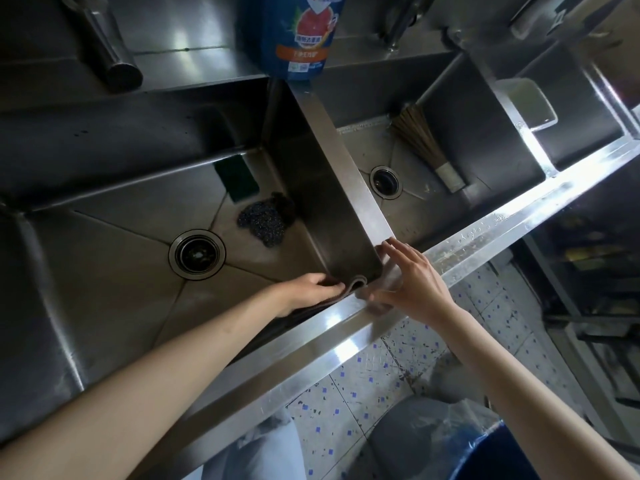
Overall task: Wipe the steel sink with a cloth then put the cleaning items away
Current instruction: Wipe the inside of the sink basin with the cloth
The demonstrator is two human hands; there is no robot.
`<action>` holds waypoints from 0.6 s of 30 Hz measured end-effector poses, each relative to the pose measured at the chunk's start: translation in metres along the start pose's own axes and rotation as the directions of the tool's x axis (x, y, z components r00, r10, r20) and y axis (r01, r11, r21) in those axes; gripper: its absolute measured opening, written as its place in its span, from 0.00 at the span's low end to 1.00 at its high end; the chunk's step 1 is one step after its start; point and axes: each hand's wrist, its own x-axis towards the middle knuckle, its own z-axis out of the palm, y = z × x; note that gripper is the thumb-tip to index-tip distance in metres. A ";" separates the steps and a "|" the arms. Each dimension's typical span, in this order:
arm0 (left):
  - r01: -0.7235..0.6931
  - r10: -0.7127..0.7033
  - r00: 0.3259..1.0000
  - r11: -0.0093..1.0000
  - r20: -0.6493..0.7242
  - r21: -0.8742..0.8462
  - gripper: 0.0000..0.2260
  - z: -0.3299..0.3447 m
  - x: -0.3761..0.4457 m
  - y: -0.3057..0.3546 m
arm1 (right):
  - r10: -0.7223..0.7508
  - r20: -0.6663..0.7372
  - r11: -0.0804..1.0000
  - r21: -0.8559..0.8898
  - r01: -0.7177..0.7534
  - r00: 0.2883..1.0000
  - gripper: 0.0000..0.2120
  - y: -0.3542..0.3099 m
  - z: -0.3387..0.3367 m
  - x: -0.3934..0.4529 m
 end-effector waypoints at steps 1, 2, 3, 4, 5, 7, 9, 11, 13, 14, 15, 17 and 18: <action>0.002 -0.001 1.000 1.000 0.017 -0.008 0.16 -0.001 -0.001 0.000 | -0.006 0.014 1.000 -0.001 0.006 1.000 0.49 0.001 0.000 -0.001; 0.008 -0.007 0.999 1.000 0.034 -0.008 0.18 -0.001 -0.002 0.000 | -0.014 0.030 1.000 -0.001 0.014 0.999 0.51 0.002 0.001 -0.001; 0.017 -0.016 0.999 1.000 0.049 -0.004 0.19 -0.001 -0.003 -0.001 | -0.023 0.047 1.000 -0.002 0.023 0.999 0.52 0.003 0.001 -0.001; 0.025 -0.025 0.998 1.000 0.055 0.006 0.20 -0.001 -0.004 0.001 | -0.028 0.068 1.000 -0.003 0.028 0.997 0.55 0.003 0.001 -0.002; 0.029 -0.029 0.998 1.000 0.056 0.006 0.20 0.000 -0.004 0.001 | -0.030 0.089 0.999 -0.007 0.031 0.996 0.57 0.003 0.002 -0.001; 0.038 -0.038 0.997 0.999 0.062 -0.001 0.19 0.001 -0.002 0.002 | -0.034 0.118 0.999 -0.025 0.038 0.992 0.62 0.004 0.006 -0.001; 0.046 -0.045 0.996 0.999 0.079 -0.008 0.18 0.002 0.000 0.002 | -0.045 0.124 0.998 -0.035 0.050 0.991 0.63 0.004 0.009 -0.001; 0.059 -0.058 0.995 0.998 0.082 -0.012 0.17 0.001 0.003 0.002 | -0.056 0.124 0.998 -0.035 0.061 0.991 0.63 0.003 0.010 -0.002; 0.061 -0.060 0.996 0.998 0.062 -0.004 0.18 0.000 0.003 -0.001 | -0.073 0.115 0.996 -0.041 0.078 0.991 0.63 0.002 0.010 -0.003; 0.067 -0.066 0.996 0.998 0.058 -0.012 0.19 -0.001 0.003 -0.002 | -0.078 0.113 0.995 -0.046 0.083 0.991 0.62 0.001 0.009 -0.004; 0.074 -0.073 0.995 0.997 0.067 -0.016 0.20 -0.003 0.004 -0.005 | -0.078 0.115 0.995 -0.053 0.085 0.990 0.63 0.000 0.009 -0.004; 0.088 -0.086 0.992 0.996 0.096 -0.011 0.20 -0.006 0.005 -0.010 | -0.068 0.123 0.995 -0.069 0.077 0.990 0.64 -0.001 0.010 -0.004; 0.095 -0.095 0.990 0.995 0.102 -0.002 0.19 -0.008 0.003 -0.013 | -0.063 0.123 0.995 -0.074 0.073 0.990 0.64 -0.002 0.010 -0.003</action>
